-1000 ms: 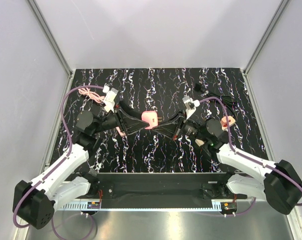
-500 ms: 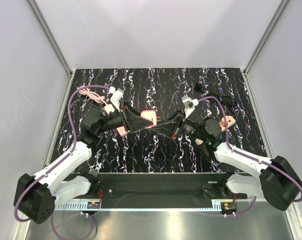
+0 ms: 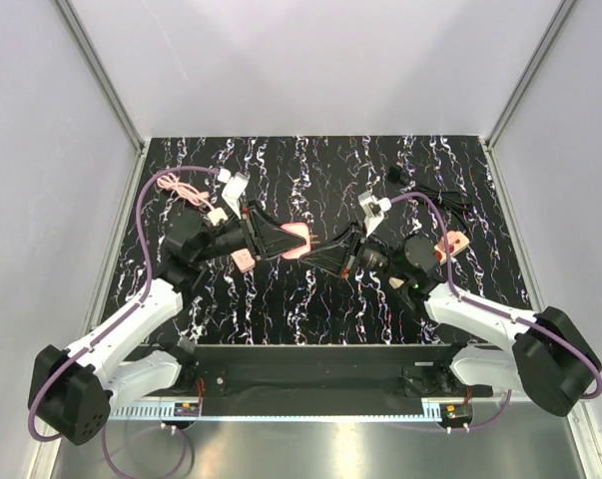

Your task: Insert the plug

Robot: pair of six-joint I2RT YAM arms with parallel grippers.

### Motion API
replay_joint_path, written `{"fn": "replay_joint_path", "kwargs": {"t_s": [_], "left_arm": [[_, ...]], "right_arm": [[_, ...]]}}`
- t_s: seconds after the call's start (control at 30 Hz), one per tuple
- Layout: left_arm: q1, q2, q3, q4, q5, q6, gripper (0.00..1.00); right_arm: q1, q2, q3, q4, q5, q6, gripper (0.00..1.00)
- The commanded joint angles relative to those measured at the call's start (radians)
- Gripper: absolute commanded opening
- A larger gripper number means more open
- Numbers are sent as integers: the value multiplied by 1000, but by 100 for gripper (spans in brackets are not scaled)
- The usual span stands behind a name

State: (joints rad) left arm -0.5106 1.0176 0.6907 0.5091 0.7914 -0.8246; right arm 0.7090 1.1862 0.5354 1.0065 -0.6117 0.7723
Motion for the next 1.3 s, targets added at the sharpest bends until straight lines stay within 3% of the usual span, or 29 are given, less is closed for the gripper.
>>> {"fn": "replay_joint_path", "kwargs": {"t_s": [0.0, 0.2, 0.43, 0.5, 0.53, 0.57, 0.63, 0.67, 0.8, 0.83, 0.93, 1.0, 1.1, 1.13, 1.27], "left_arm": [[-5, -4, 59, -10, -9, 51, 41], [-5, 6, 59, -7, 9, 42, 31], [-6, 22, 49, 16, 40, 16, 31], [-5, 30, 47, 19, 51, 18, 23], [-5, 33, 47, 26, 69, 19, 4], [-5, 38, 47, 31, 77, 15, 0], [-5, 42, 50, 16, 66, 8, 0], [-5, 38, 59, -25, 39, 21, 0], [-2, 44, 187, -505, -168, 159, 0], [1, 48, 226, -573, -220, 169, 0], [46, 93, 297, -721, -201, 154, 0], [87, 128, 329, -789, -195, 174, 0], [103, 122, 378, -895, -346, 190, 0], [103, 116, 397, -938, -473, 170, 0], [127, 84, 440, -974, -538, 157, 0]], "right_arm": [[-2, 1, 5, 66, -8, 4, 0], [-2, 7, 6, 66, -6, 7, 0], [0, 12, 8, 69, -3, 5, 0], [0, 15, 8, 67, -3, 5, 0], [0, 19, 8, 67, -2, 8, 0], [0, 23, 8, 64, -2, 7, 0], [0, 29, 9, 54, 1, 10, 8], [0, 27, 11, 41, 15, 9, 18], [-2, -8, 6, -38, 29, -11, 48], [-2, -35, 2, -58, 35, -14, 63], [0, -112, -12, -137, 47, -34, 79], [0, -164, -32, -216, 75, -45, 86], [0, -279, -25, -412, 156, -77, 100], [0, -336, -8, -466, 177, -90, 100], [0, -456, 12, -666, 300, -163, 100]]}}
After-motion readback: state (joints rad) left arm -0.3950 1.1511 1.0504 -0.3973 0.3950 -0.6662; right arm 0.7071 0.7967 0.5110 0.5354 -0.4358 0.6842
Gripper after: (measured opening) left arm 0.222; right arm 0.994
